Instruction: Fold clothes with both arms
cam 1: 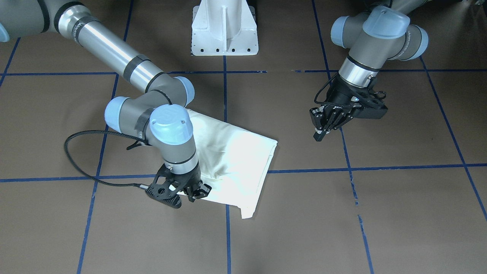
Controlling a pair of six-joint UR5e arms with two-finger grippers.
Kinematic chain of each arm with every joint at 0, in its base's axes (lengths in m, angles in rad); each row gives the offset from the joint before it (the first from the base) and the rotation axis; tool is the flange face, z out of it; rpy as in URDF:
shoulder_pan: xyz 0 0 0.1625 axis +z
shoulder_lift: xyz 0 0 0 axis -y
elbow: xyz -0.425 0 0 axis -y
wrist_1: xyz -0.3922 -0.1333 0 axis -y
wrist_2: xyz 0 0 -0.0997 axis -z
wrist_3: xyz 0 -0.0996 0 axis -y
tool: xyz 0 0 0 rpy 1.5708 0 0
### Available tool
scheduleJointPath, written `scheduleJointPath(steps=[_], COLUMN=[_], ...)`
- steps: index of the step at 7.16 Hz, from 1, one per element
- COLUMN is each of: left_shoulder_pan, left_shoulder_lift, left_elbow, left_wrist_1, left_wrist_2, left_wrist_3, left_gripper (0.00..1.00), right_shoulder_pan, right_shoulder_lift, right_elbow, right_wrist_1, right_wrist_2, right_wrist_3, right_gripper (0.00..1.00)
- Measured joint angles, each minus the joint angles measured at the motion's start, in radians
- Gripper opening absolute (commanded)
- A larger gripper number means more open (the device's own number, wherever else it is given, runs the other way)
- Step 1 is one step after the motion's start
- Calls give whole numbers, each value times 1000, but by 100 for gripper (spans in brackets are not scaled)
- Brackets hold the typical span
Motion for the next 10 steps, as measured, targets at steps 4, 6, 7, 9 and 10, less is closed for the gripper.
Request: scheduleJointPath(steps=[4, 6, 7, 9, 10], left_shoulder_pan=[-28, -145, -227, -405, -495], left_shoulder_lift=[16, 85, 133, 218, 234], left_elbow=[1, 1, 3, 15, 30], left_wrist_1=[1, -1, -1, 42, 120], left_wrist_2=[-29, -167, -254, -422, -457], left_wrist_3=[62, 269, 408, 673, 841], left_gripper=[0, 0, 0, 0, 28], right_shoulder_pan=[130, 278, 362, 510, 582], right_shoulder_lift=[-183, -390, -490, -662, -724], right_elbow=[190, 336, 373, 394, 396], right_wrist_1=[-8, -10, -10, -16, -29], right_wrist_2=[186, 329, 385, 435, 449], right_wrist_3=[-151, -375, -530, -873, -1004], right_gripper=[0, 0, 0, 2, 8])
